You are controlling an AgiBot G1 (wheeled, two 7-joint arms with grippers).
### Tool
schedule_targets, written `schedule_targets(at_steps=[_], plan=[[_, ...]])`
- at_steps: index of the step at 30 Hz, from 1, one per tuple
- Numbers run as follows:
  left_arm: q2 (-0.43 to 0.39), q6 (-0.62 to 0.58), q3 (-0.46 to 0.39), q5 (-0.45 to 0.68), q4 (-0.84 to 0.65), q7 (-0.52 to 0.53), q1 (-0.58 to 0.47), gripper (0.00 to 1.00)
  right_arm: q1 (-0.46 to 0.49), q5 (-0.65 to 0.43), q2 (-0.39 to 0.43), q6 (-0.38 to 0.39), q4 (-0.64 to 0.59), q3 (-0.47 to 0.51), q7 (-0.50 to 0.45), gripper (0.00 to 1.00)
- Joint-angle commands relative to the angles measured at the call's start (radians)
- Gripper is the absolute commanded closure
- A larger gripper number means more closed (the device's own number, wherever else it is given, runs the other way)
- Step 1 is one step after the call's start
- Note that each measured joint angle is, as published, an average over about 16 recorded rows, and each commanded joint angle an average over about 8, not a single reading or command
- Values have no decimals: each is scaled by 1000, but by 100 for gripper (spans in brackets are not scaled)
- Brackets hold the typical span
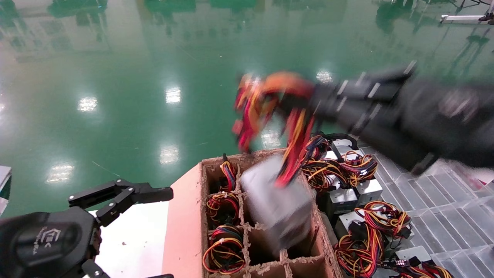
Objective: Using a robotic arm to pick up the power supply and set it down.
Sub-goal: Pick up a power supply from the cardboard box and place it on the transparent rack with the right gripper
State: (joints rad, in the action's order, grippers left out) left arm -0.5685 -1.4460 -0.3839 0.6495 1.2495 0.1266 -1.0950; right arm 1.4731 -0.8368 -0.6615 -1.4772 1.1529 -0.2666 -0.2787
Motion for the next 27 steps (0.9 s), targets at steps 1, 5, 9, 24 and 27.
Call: schedule_targets(at_steps=[1,5,9,24,27], plan=[[0,0,0,0,0,0,0,0,70,10,3,-33,-43,8,-2,100],[0,0,0,0,0,0,0,0,249,-79,11,-73,-186,-20,26,100],[0,0,0,0,0,0,0,0,406,-200,12,-66,-332,-60,74,100],[0,0,0,0,0,0,0,0,710,-561,-51,33,-780,-216,278,100],[0,0,0,0,0,0,0,0,736,-620,-75,77,-849,-248,327,100]])
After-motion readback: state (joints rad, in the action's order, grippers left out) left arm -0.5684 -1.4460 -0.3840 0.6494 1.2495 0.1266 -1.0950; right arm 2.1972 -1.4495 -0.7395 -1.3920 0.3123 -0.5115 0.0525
